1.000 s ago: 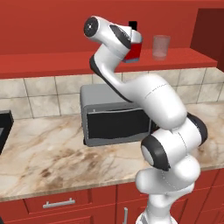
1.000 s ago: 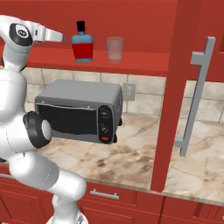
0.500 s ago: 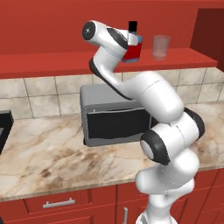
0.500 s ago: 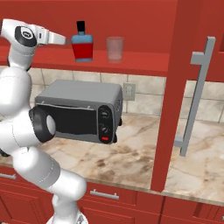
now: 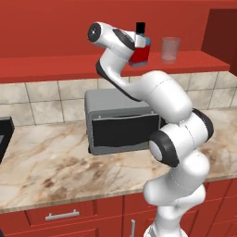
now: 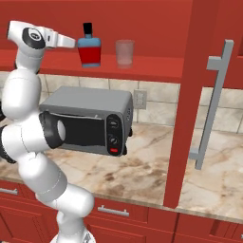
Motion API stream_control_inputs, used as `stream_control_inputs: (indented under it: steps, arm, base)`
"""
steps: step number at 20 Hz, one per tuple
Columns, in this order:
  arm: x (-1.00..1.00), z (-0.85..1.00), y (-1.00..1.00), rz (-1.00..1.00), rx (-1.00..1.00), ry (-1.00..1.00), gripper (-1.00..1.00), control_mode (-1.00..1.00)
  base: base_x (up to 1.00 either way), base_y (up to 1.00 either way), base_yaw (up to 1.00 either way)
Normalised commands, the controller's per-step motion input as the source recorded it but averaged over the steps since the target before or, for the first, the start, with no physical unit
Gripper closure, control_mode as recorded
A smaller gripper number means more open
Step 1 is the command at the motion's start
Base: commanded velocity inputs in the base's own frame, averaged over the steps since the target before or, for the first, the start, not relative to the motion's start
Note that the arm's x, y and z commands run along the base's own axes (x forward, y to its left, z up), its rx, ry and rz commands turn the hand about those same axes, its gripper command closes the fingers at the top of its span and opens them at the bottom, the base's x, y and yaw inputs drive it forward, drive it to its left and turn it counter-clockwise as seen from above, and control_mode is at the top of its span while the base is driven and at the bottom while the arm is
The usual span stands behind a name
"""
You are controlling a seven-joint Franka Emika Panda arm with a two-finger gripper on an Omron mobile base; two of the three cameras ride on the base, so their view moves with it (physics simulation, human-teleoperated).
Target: There is a bowl on the dining counter. Grab a lemon wedge from the fridge and place it in the bowl. Then get the liquor bottle and glass cup from the cabinet and place them next to the bowl.
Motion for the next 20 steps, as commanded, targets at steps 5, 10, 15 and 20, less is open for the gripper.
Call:
stream_control_inputs:
  steps: [5, 10, 15, 20]
  arm:
    - [0.04, 0.0, -0.14, -0.06, -0.01, 0.0, -1.0, -1.0]
    - [0.16, 0.0, -0.13, -0.05, -0.01, 0.0, -1.0, -1.0]
    - [0.09, 0.0, -0.2, -0.05, -0.01, 0.0, -1.0, -1.0]
    - [0.02, 0.0, -0.2, -0.05, -0.01, 0.0, -1.0, -1.0]
  base:
    - [0.0, 0.0, 0.0]
    - [0.0, 0.0, 0.0]
    - [0.0, 0.0, 0.0]
    - [0.0, 0.0, 0.0]
